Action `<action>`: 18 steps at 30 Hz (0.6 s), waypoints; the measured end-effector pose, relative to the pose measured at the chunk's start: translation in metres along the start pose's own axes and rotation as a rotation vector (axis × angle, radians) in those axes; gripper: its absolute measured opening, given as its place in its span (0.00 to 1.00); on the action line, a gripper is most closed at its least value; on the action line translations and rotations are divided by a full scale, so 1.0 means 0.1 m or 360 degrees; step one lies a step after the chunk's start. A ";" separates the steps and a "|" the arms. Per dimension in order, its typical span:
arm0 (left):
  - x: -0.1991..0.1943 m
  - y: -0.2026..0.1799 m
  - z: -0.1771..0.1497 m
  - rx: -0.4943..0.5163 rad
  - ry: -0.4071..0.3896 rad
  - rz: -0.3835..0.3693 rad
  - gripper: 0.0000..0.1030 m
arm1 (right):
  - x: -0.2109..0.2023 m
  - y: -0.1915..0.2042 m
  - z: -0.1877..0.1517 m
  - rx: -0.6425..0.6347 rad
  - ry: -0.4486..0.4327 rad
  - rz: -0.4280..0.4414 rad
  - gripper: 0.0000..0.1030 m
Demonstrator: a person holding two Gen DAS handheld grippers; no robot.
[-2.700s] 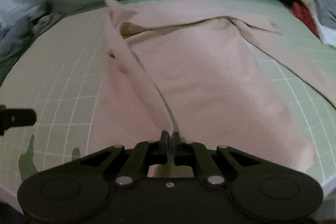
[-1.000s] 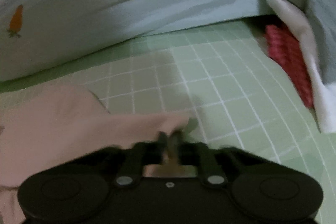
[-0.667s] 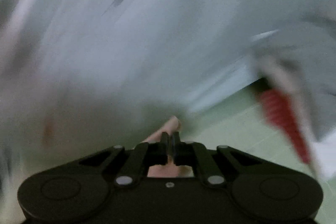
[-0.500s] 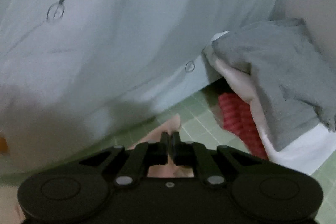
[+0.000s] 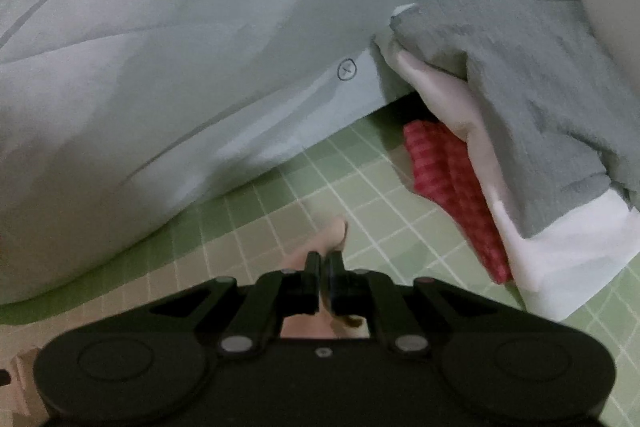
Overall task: Fold clothes
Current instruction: 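Pinch the shirt edge with the left gripper while the right gripper releases the sleeve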
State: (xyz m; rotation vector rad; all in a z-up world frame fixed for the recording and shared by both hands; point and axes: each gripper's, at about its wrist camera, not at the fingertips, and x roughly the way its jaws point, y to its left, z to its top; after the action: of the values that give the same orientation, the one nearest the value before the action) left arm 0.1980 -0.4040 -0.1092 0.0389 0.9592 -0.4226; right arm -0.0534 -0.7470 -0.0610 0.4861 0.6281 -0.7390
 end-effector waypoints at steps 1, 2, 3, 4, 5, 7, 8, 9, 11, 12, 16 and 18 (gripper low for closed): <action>0.05 -0.02 0.01 0.0017 0.0021 -0.0007 0.49 | 0.01 -0.01 -0.01 0.0006 0.0008 0.0002 0.05; 0.10 -0.04 0.02 0.0032 0.0041 -0.0014 0.37 | 0.01 -0.01 -0.01 0.0012 0.0016 0.0008 0.05; 0.14 -0.03 0.03 0.0039 0.0058 -0.0007 0.00 | 0.02 -0.01 -0.01 0.0015 0.0023 0.0015 0.05; 0.16 0.02 0.04 0.0033 0.0057 0.0010 0.02 | 0.02 -0.02 -0.01 0.0016 0.0029 0.0023 0.05; 0.13 0.06 0.05 0.0013 0.0026 0.0011 0.02 | 0.00 -0.03 0.00 0.0033 0.0017 0.0037 0.05; -0.04 0.20 0.11 -0.0063 -0.0092 0.0028 0.02 | -0.08 -0.09 0.03 0.0098 -0.0037 0.0078 0.05; -0.13 0.27 0.14 -0.0099 -0.0146 0.0045 0.02 | -0.13 -0.12 0.05 0.0131 -0.0064 0.0098 0.05; -0.18 0.35 0.15 -0.0136 -0.0174 0.0065 0.02 | -0.17 -0.14 0.06 0.0163 -0.0092 0.0118 0.05; -0.25 0.51 0.17 -0.0208 -0.0224 0.0106 0.02 | -0.15 -0.18 0.04 0.0198 -0.0084 0.0125 0.05; -0.21 0.57 0.15 -0.0219 -0.0211 0.0134 0.02 | -0.12 -0.19 0.02 0.0211 -0.0070 0.0123 0.05; -0.01 0.71 0.07 -0.0320 -0.0114 0.0146 0.04 | 0.10 -0.14 -0.15 0.0187 0.0066 0.0083 0.05; -0.02 0.66 0.07 -0.0302 -0.0102 0.0176 0.10 | 0.10 -0.08 -0.20 0.0153 0.0069 0.0076 0.05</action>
State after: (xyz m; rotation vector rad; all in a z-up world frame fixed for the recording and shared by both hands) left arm 0.2267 -0.3441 -0.1137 -0.0929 0.9253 -0.2281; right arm -0.0604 -0.7447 -0.0831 0.6048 0.6211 -0.7169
